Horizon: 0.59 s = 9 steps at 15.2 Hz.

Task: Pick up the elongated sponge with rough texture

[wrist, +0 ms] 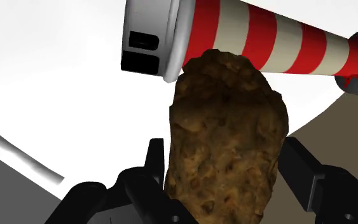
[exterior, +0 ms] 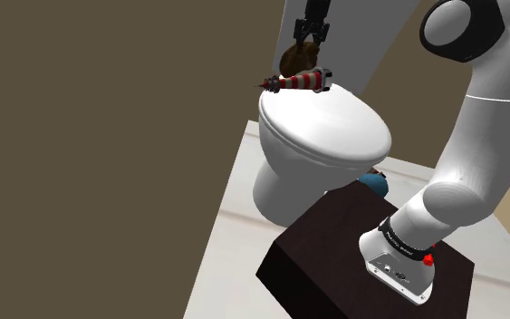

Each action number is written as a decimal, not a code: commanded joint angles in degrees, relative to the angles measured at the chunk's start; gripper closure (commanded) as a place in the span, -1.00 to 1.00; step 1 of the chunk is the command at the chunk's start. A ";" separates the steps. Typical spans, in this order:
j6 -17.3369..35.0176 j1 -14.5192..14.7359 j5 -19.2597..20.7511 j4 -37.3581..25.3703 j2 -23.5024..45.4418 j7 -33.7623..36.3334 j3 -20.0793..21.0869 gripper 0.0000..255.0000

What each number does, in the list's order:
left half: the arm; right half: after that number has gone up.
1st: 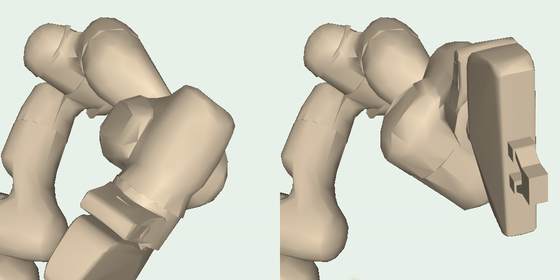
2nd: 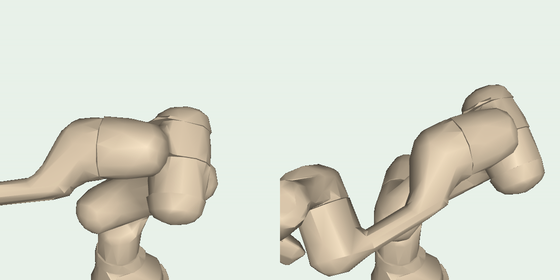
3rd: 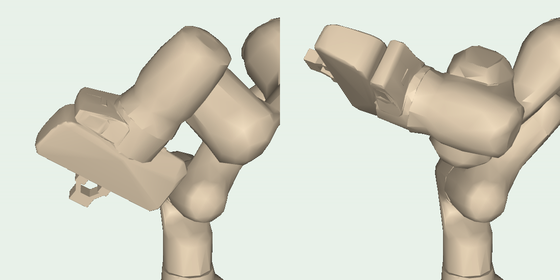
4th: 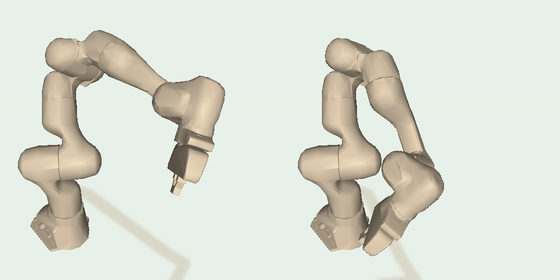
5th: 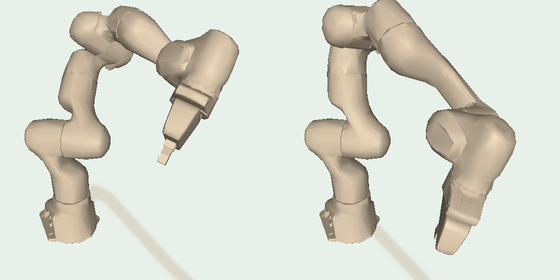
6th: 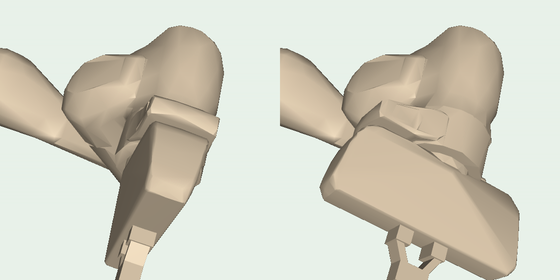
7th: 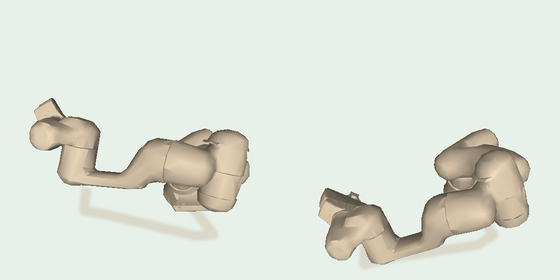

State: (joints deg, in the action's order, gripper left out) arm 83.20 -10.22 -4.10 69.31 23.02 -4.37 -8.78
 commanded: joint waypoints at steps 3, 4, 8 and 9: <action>-3.83 -0.21 -0.23 -4.94 1.22 0.09 0.07 1.00; -4.83 -0.30 -0.29 -6.32 1.60 0.10 0.07 1.00; -9.15 -0.76 -0.59 -12.60 3.56 0.16 0.10 1.00; -10.34 -0.90 -0.69 -14.43 4.20 0.18 0.11 1.00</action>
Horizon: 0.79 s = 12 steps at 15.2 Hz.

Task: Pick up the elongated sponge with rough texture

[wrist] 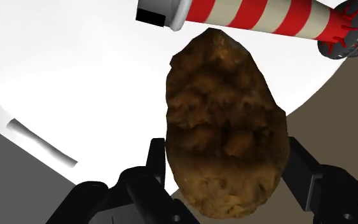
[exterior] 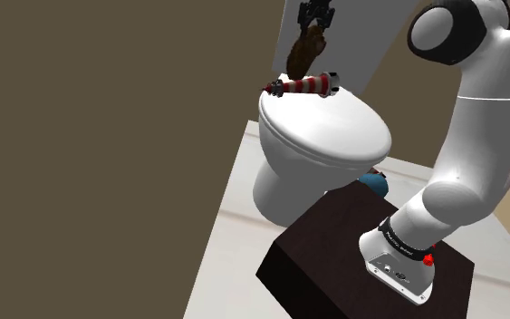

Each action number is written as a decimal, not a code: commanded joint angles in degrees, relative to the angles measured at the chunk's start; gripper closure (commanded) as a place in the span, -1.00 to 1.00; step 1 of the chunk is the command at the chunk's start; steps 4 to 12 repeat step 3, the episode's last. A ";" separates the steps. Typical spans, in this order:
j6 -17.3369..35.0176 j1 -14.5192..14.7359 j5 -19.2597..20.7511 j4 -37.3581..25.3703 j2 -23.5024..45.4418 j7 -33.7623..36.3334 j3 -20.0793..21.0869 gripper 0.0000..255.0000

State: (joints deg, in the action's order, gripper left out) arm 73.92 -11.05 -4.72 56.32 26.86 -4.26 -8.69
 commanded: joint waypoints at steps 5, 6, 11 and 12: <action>-2.51 -0.26 -0.19 -3.70 1.18 0.10 0.04 1.00; -2.51 -0.26 -0.19 -3.70 1.18 0.10 0.04 1.00; -2.51 -0.26 -0.19 -3.70 1.18 0.10 0.04 1.00; -2.51 -0.26 -0.19 -3.70 1.18 0.10 0.04 1.00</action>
